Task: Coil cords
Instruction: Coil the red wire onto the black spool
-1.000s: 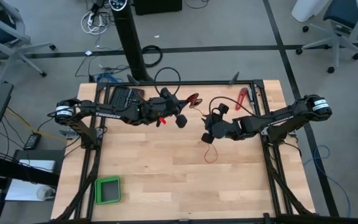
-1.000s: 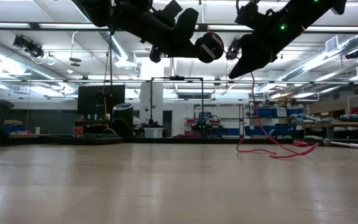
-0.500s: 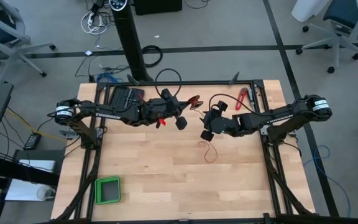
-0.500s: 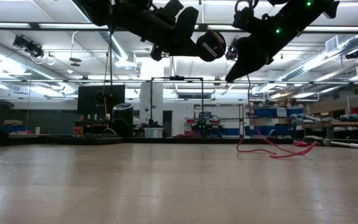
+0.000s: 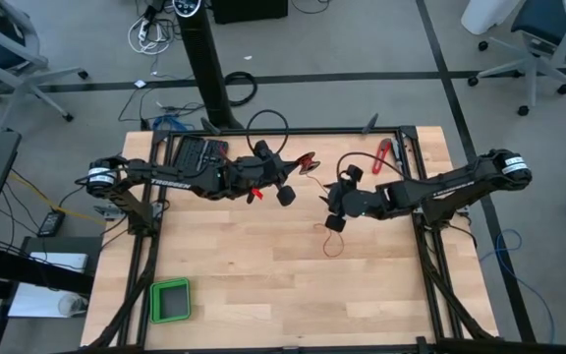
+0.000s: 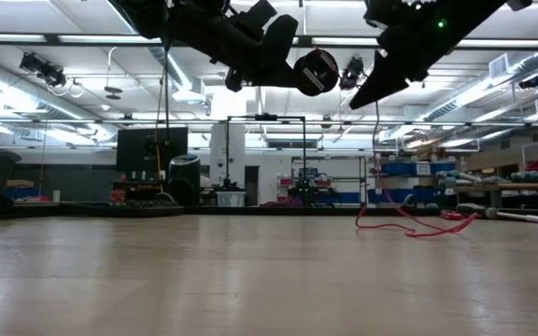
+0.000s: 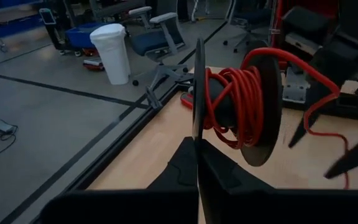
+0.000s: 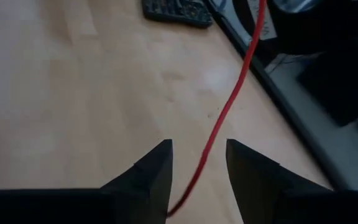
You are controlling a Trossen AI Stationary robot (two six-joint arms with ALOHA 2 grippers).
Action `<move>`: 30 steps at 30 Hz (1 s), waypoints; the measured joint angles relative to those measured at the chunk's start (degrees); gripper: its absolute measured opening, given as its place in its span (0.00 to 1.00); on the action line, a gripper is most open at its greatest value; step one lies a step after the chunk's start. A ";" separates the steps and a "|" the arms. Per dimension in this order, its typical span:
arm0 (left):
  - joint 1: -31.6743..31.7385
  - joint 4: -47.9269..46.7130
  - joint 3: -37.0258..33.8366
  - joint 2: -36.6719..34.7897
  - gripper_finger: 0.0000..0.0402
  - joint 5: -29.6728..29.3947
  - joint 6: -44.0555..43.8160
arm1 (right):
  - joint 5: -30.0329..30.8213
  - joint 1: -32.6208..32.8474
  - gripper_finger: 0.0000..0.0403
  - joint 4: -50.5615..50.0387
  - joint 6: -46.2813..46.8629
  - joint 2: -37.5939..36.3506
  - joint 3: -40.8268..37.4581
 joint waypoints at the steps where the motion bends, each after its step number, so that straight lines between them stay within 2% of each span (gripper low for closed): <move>1: 0.00 -0.02 0.00 0.00 0.00 0.00 0.00 | -0.74 -0.08 0.36 0.50 1.64 -0.07 0.00; 5: 0.00 0.00 0.00 0.00 0.00 -0.02 0.00 | -2.42 -2.14 0.36 1.16 10.41 -0.07 0.00; 9: 0.00 -0.04 0.00 0.00 0.00 -0.01 0.00 | -6.96 -3.71 0.36 1.93 13.89 -0.07 0.00; 30: 0.00 -0.14 0.04 0.00 0.00 -0.04 1.14 | -9.69 -3.91 0.35 1.67 13.95 -3.41 0.00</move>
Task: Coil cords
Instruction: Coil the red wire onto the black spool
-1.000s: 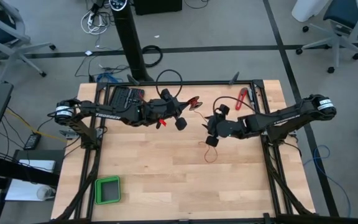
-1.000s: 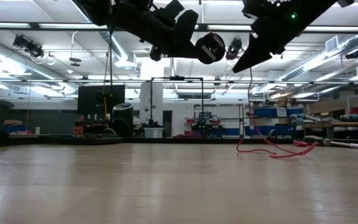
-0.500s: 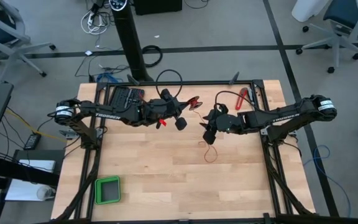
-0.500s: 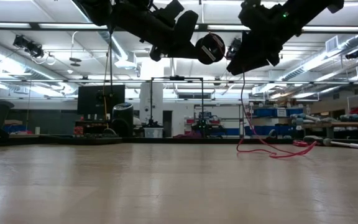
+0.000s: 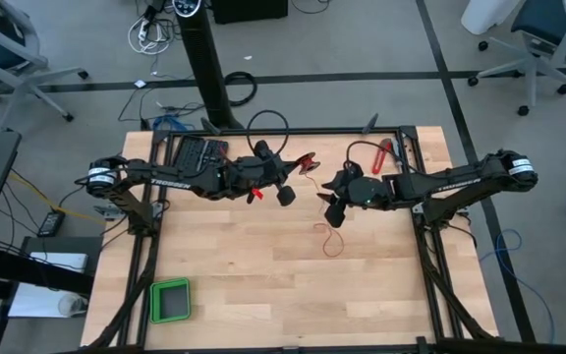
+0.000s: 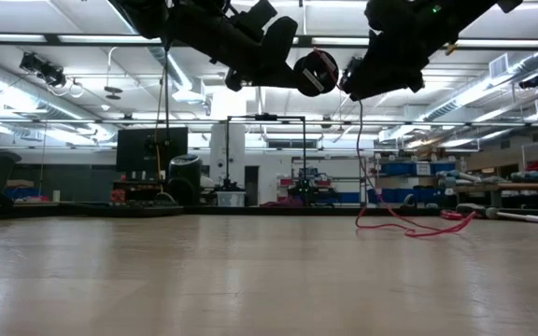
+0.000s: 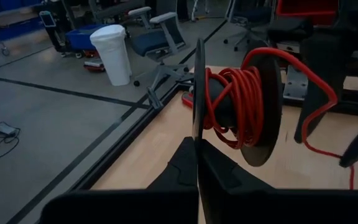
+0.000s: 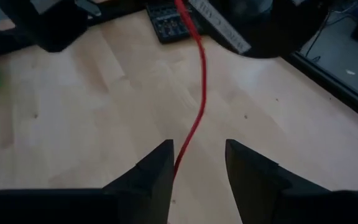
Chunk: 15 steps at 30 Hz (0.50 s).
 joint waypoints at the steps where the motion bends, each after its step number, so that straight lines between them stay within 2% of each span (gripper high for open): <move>1: 0.00 0.06 0.00 0.00 0.00 0.00 -0.01 | -0.73 0.00 0.35 0.13 0.01 0.08 0.00; 8: 0.00 0.26 0.00 0.00 0.00 0.00 -0.04 | -1.78 0.00 0.31 0.40 0.09 0.17 0.00; 15: 0.00 0.58 0.00 0.00 0.00 -0.05 -0.31 | -2.56 -0.02 0.23 4.60 -1.29 3.97 0.00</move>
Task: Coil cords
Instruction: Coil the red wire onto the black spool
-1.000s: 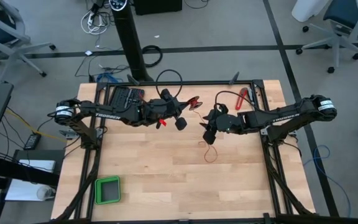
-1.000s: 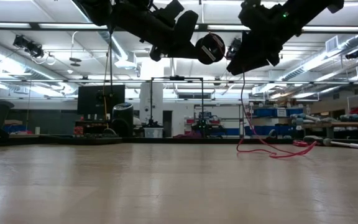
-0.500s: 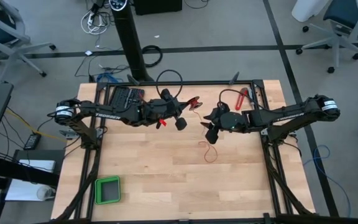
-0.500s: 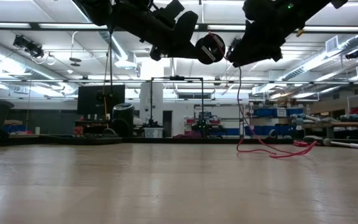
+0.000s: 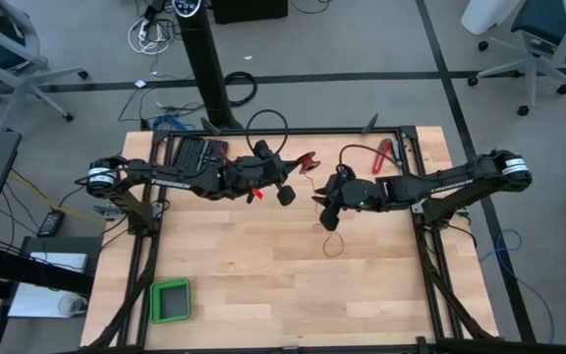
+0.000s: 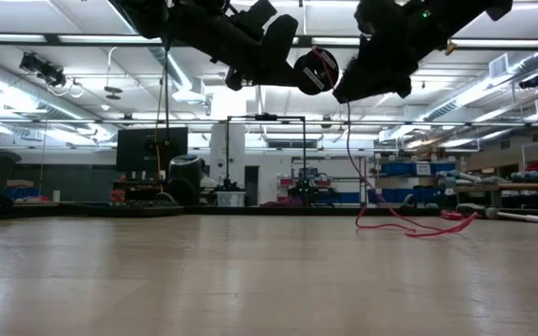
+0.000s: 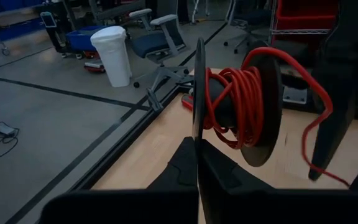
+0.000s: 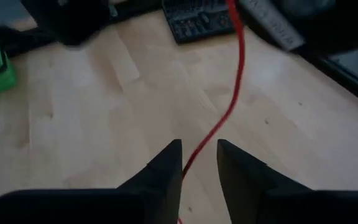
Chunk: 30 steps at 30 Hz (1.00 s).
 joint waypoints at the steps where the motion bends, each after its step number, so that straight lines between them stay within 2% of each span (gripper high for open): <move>1: 0.00 0.09 0.00 0.00 0.00 0.02 -0.02 | 0.02 -0.01 0.22 0.54 -0.15 0.73 0.00; 6: 0.00 -0.03 0.00 0.00 0.00 0.00 -0.02 | -0.19 -0.59 0.16 0.88 -0.63 1.55 0.02; 11: 0.00 -0.55 0.02 -0.02 0.00 -0.02 -0.02 | -0.21 -0.72 0.02 0.77 -1.90 1.19 0.00; 21: 0.00 -0.38 0.00 -0.02 0.00 -0.02 0.03 | -0.07 -0.86 0.01 5.57 -5.52 0.97 0.33; 30: 0.02 -5.28 0.00 -0.02 0.00 0.29 6.16 | 0.83 -1.46 0.00 -15.34 -6.12 0.54 11.07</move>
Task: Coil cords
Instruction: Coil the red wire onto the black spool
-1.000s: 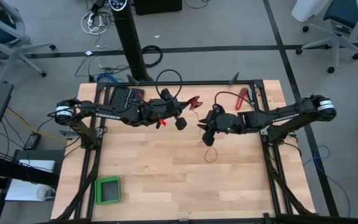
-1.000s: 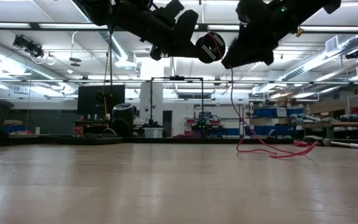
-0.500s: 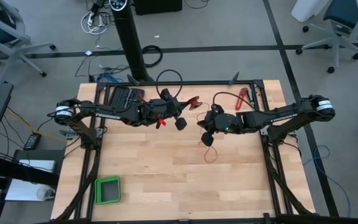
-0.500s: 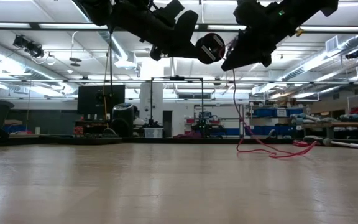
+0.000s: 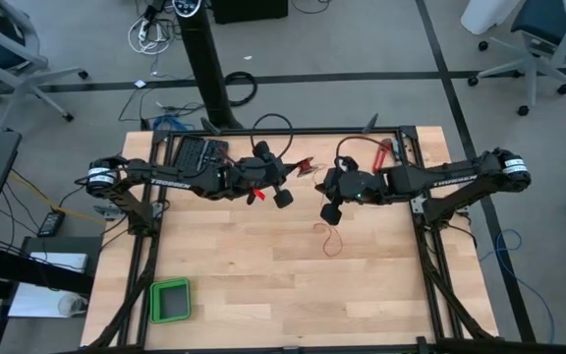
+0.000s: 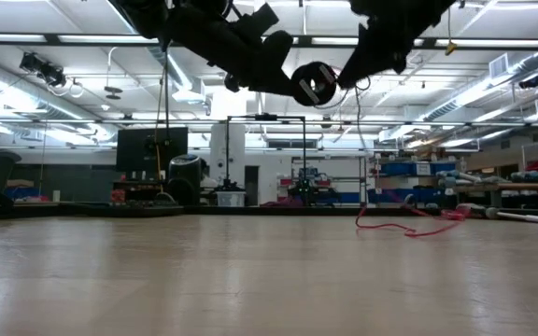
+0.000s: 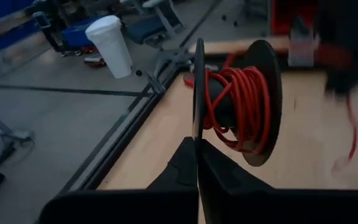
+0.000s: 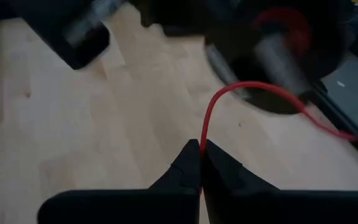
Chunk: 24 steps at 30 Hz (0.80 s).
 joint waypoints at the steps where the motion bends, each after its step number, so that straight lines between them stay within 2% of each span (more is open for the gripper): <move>1: 0.00 -0.70 0.00 0.00 0.00 0.44 1.41 | 0.33 0.00 0.00 -0.81 0.00 -0.02 0.98; 4: -0.02 -3.51 0.00 0.00 0.00 0.92 4.67 | 0.66 -0.06 0.00 -0.40 -1.51 0.04 2.40; 7: 0.24 -4.32 0.00 0.47 0.00 0.20 4.61 | 0.66 -0.20 0.00 4.12 -3.88 0.02 2.59; 10: 0.33 -3.95 0.00 0.48 0.00 -0.49 2.03 | 0.27 -0.40 0.00 8.29 -5.76 0.41 2.59; 15: 0.28 -2.40 0.02 0.48 0.00 -1.23 -1.01 | -3.94 -0.44 0.00 15.80 -9.04 3.29 2.59; 24: 0.33 -1.90 0.02 0.48 0.00 -1.17 -8.69 | -4.89 -0.85 0.00 17.63 -9.71 9.43 2.59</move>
